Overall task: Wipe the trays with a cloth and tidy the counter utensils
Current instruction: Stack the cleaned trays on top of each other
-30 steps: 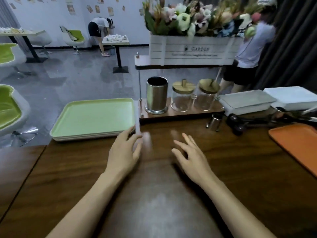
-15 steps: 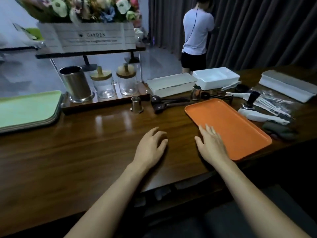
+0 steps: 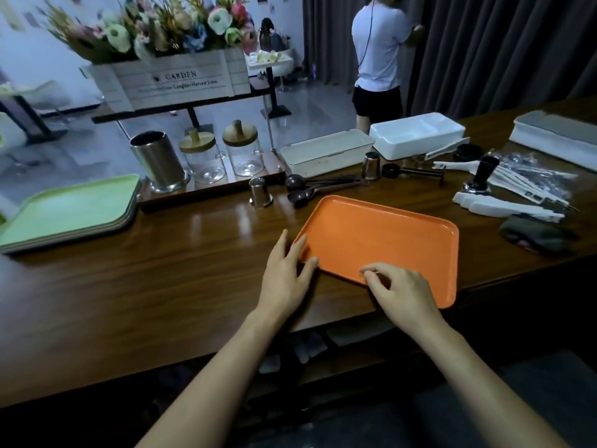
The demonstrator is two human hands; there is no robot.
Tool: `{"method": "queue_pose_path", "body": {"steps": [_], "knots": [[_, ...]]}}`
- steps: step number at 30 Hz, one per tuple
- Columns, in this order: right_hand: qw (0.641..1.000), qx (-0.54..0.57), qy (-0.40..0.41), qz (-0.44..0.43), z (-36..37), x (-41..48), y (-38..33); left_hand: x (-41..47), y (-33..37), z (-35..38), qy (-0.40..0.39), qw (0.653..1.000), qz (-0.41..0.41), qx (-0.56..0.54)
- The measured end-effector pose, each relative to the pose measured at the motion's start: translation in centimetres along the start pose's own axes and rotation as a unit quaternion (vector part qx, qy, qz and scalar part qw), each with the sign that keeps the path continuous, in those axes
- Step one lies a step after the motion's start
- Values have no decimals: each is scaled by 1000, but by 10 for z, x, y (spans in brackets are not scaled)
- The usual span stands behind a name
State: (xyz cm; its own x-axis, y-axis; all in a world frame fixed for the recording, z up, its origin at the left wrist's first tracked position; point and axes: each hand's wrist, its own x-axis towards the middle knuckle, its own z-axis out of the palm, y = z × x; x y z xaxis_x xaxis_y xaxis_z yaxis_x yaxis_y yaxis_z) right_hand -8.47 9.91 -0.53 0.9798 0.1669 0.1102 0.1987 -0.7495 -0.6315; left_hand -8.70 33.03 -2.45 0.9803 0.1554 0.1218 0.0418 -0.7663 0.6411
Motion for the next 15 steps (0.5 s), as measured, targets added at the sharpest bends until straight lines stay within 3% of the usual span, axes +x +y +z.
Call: {"method": "queue_pose_path", "body": {"steps": [5, 8, 11, 15], "knots": [[998, 52, -29, -21, -10, 3, 9, -3, -1, 3, -11, 999, -10, 45], [998, -47, 28, -18, -14, 3, 23, -3, -2, 5, -13, 996, 0, 84], [983, -164, 51, 57, -20, 2, 41, -1, -3, 6, -18, 994, 3, 105], [975, -154, 27, 156, -21, -5, 57, 4, -5, 7, -39, 988, -1, 147]]}}
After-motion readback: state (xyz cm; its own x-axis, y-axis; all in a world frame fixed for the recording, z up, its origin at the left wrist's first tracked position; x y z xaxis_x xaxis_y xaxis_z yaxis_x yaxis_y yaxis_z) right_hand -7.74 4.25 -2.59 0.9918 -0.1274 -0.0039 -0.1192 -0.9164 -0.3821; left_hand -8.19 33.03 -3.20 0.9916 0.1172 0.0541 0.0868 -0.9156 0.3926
